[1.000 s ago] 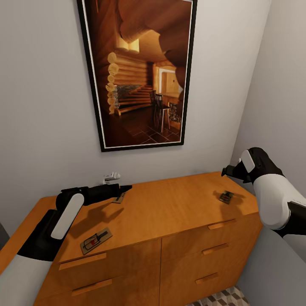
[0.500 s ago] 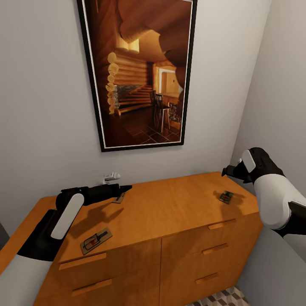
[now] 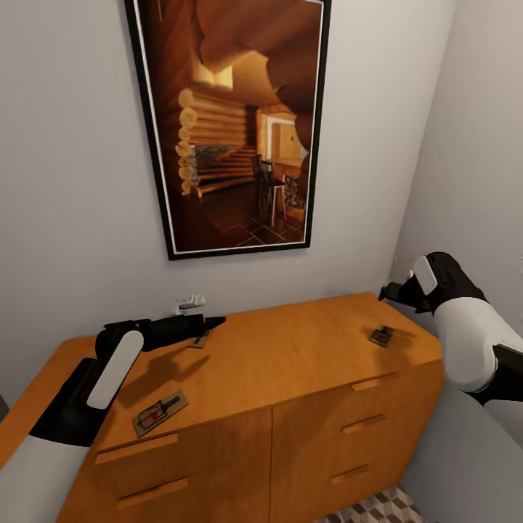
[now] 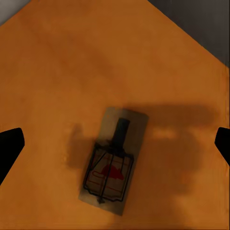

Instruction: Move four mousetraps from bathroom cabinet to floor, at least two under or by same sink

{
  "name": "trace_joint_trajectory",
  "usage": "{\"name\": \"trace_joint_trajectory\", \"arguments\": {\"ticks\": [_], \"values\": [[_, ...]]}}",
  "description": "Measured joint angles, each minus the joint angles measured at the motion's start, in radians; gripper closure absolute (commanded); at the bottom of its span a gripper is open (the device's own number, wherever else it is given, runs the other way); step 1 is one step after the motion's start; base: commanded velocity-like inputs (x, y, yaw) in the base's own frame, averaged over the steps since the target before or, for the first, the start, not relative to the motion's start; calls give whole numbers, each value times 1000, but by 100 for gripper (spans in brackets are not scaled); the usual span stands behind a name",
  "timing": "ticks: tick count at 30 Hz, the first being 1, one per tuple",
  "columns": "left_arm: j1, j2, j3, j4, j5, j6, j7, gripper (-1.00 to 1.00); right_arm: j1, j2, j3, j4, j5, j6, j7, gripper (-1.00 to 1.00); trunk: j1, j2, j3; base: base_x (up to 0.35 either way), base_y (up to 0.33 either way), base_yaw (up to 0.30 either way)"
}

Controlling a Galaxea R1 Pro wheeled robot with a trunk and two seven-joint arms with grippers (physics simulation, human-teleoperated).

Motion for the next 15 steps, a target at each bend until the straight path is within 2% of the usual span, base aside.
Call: {"name": "trace_joint_trajectory", "arguments": {"ticks": [7,15], "values": [[0,-1,0,0,0,0,-1,-100,0,1,0,-1,4,0,-2,-100,0,0,0,0,0,-195],[0,-1,0,0,0,0,-1,-100,1,3,1,-1,6,0,-3,-100,0,0,0,0,0,-62]]}}
